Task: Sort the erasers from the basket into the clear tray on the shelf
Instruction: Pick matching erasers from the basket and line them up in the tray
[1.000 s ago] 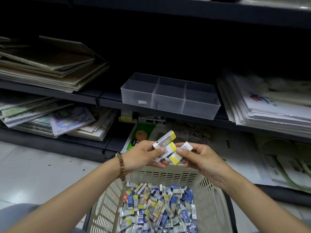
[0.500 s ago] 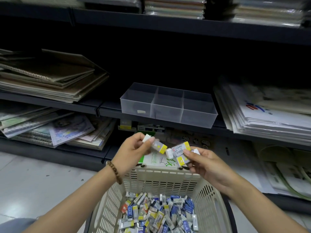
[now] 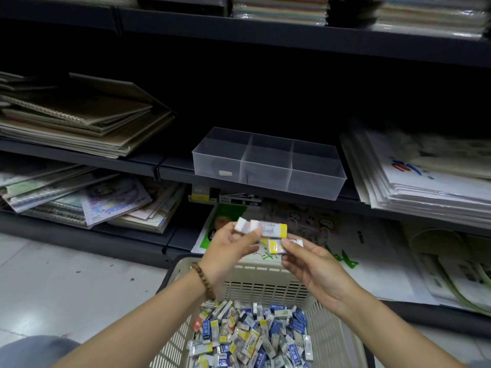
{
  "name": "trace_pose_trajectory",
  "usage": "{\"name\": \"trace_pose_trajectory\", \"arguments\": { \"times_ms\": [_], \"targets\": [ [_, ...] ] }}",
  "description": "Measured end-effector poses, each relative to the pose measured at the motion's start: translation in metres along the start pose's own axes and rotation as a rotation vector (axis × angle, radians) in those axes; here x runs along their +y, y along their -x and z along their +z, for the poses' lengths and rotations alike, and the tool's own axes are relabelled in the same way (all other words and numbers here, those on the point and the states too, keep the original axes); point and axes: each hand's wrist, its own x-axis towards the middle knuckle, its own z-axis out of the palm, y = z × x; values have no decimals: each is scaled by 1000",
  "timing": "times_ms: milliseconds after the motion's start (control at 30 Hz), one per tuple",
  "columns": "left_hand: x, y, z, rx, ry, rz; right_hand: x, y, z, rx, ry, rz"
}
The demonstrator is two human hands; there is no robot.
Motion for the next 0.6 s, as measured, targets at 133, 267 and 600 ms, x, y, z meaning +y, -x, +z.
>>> {"name": "trace_pose_trajectory", "arguments": {
  "times_ms": [133,267,600],
  "targets": [
    [17,-9,-15,25,149,10,-16,0,-4,-28,81,-87],
    [17,-6,-18,-69,294,-105,-31,6,-4,-151,192,-157],
    [-7,9,11,-243,4,-249,-22,13,5,-183,412,-249]
  ]
}}
